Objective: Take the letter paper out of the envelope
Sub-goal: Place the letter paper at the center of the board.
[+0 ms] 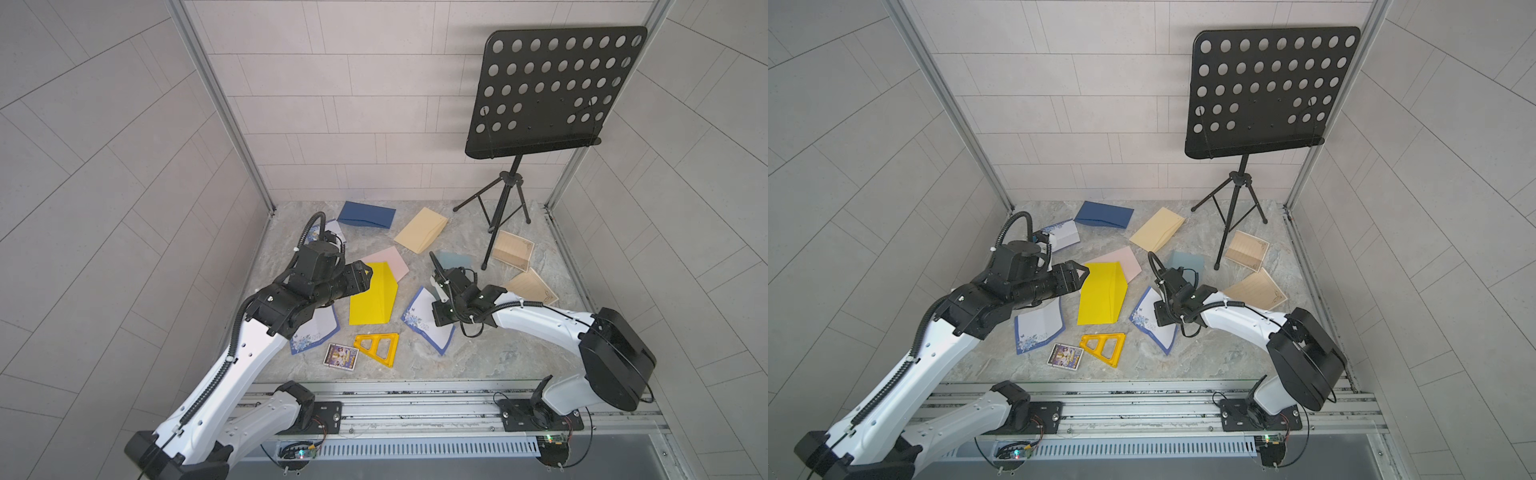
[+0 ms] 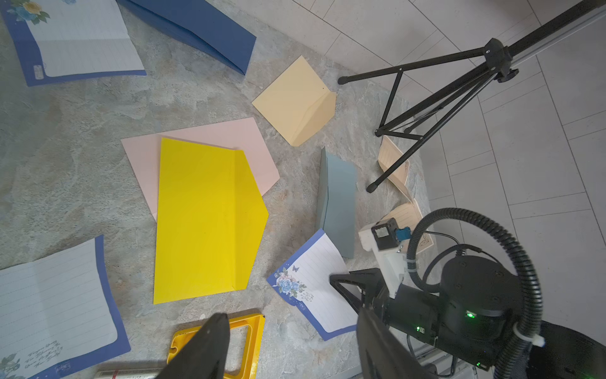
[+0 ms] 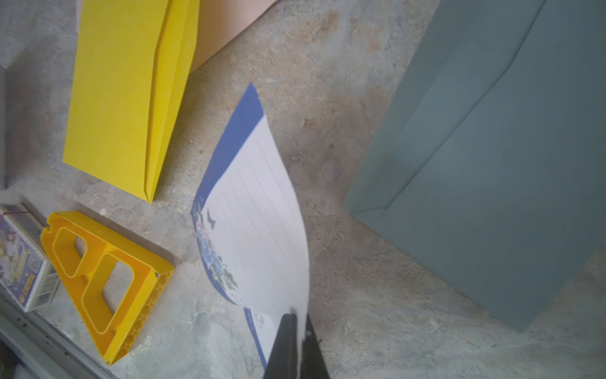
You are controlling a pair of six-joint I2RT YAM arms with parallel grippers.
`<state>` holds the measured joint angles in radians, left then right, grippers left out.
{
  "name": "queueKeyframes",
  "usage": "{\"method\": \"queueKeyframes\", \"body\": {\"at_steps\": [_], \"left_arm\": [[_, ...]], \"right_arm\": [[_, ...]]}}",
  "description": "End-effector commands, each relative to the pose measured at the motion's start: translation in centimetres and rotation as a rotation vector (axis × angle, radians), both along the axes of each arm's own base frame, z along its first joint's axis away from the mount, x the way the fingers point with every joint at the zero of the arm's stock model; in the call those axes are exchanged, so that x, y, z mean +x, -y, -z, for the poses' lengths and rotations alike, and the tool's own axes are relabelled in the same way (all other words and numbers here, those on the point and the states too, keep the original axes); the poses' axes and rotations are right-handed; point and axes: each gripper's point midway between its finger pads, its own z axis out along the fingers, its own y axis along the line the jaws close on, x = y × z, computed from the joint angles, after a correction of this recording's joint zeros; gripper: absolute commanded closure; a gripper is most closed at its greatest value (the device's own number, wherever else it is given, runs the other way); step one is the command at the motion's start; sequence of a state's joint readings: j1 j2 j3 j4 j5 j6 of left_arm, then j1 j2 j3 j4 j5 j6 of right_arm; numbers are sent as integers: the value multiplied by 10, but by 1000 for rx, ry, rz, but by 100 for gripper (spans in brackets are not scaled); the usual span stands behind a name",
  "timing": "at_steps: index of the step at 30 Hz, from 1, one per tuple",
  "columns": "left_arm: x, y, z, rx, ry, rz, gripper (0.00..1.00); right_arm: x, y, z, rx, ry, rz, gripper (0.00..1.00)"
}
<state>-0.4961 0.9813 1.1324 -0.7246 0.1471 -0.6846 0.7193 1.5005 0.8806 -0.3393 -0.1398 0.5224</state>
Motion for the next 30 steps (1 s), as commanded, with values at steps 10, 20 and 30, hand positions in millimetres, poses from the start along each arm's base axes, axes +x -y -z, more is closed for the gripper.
{"method": "queueKeyframes", "body": {"at_steps": [10, 20, 30], "left_arm": [[-10, -2, 10, -3, -35, -3, 32], [-20, 2, 35, -12, -101, 24, 32], [-26, -2, 34, -13, -98, 24, 32]], "right_arm": [[8, 5, 22, -115, 38, 22, 100], [-1, -7, 39, -138, 6, 1, 100], [2, -5, 48, -190, 24, 10, 100]]}}
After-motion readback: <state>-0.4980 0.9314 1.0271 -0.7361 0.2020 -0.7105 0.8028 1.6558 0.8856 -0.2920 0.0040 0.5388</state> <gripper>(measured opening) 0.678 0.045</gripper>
